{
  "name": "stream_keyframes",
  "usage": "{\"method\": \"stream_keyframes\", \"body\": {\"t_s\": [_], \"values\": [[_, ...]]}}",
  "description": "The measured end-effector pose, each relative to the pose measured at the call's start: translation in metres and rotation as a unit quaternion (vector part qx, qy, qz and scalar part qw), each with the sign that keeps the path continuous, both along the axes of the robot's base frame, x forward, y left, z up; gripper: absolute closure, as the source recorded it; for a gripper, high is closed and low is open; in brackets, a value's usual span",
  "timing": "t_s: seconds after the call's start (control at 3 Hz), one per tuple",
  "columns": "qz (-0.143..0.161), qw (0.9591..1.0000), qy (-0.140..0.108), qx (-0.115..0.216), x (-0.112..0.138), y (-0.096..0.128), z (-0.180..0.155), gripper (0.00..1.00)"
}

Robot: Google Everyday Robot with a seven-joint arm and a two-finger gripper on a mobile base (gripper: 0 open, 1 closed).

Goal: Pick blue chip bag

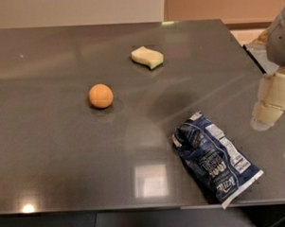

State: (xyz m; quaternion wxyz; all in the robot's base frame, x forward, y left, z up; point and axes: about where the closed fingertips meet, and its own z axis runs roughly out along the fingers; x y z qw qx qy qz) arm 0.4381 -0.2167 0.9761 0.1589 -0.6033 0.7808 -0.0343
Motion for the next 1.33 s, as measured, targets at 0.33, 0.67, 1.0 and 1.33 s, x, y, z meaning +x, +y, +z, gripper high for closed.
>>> {"method": "stream_keyframes", "body": {"t_s": [0.33, 0.67, 1.0, 1.33], "values": [[0.000, 1.0000, 0.000, 0.000, 0.000, 0.000, 0.000, 0.00], [-0.013, 0.9999, -0.010, -0.001, -0.002, 0.001, -0.002, 0.00], [-0.059, 0.9980, -0.023, 0.007, -0.013, -0.001, -0.013, 0.00], [-0.113, 0.9932, -0.015, 0.021, -0.030, 0.002, -0.042, 0.00]]}}
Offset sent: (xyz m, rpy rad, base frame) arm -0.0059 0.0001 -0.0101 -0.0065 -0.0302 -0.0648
